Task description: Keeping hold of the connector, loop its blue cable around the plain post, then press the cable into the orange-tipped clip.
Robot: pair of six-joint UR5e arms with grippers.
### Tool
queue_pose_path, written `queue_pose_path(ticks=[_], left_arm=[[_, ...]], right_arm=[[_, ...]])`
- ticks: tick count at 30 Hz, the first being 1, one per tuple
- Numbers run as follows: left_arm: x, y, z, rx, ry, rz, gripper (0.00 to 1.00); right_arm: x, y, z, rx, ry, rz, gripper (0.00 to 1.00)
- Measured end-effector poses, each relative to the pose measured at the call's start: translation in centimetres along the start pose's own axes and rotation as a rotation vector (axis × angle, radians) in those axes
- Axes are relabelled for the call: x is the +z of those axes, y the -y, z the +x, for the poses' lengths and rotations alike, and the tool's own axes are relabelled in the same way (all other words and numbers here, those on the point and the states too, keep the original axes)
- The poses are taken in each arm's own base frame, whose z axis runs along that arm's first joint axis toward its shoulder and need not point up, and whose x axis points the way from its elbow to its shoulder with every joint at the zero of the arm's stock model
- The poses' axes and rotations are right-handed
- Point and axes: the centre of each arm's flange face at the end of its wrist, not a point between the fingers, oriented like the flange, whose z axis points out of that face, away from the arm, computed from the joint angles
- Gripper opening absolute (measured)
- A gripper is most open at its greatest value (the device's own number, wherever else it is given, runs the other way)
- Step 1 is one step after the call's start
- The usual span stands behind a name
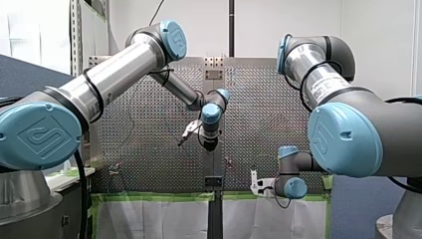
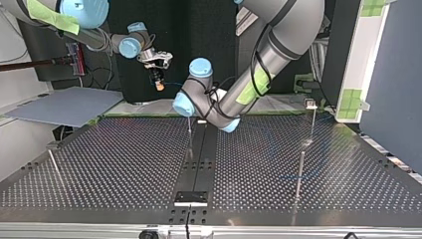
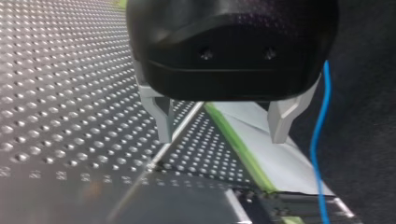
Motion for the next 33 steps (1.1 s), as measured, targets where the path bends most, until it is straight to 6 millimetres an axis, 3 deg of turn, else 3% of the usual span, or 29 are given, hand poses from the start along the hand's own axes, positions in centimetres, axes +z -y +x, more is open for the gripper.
queue_pose_path(ticks=[16,23,30,33], left_arm=[[-1.5,-0.1,1.4,0.04,-0.145,0.047,1.0],[-0.2,0.6,2.5,0.038,-0.201,0.04,1.0],[0.7,1.4,0.7,-0.022,-0.128,0.047,1.0],[1.2,1.4,1.0,-0.026,-0.13,0.044,1.0]], right_arm=[[0.0,0.3,0.0,-0.004,0.001,0.003,0.0],[0.0,0.5,0.0,-0.004,-0.002,0.005,0.0],[0.1,0.6,0.0,-0.008,-0.005,0.008,0.0],[0.1,0.7,0.0,-0.01,-0.009,0.012,0.0]])
